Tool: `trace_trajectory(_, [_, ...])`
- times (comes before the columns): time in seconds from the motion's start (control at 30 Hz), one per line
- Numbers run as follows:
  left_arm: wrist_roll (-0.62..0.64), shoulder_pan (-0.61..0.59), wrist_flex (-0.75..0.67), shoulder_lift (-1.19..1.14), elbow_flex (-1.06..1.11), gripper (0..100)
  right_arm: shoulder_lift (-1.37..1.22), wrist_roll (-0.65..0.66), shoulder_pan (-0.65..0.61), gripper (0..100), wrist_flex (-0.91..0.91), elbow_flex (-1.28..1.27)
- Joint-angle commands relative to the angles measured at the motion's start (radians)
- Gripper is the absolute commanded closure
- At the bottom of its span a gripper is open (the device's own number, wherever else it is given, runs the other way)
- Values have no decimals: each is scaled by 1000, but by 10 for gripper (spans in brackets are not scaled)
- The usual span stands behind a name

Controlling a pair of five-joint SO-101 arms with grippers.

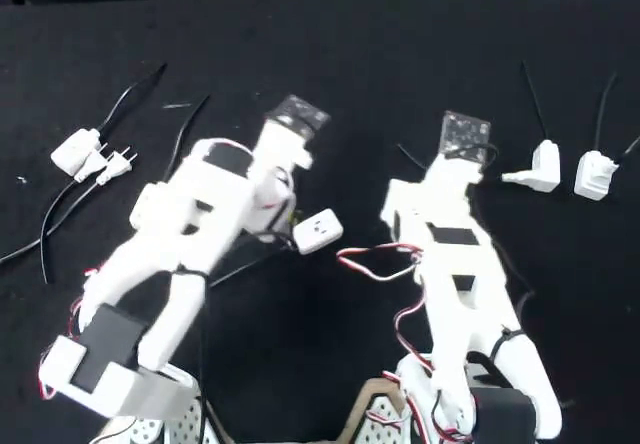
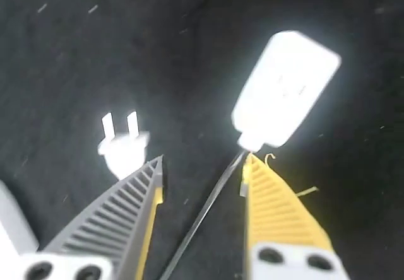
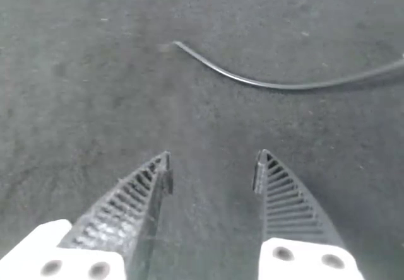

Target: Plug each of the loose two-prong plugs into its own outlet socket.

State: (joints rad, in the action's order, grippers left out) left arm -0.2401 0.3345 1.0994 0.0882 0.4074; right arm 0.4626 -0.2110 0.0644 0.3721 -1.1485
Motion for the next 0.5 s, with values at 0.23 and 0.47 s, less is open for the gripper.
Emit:
trace_trajectory(0.23, [52,48,-364,44,143,800,2,-12,40,797,18,104])
trace_trajectory(0.47, [63,35,-425,20,180,800,1,-12,40,797,18,105])
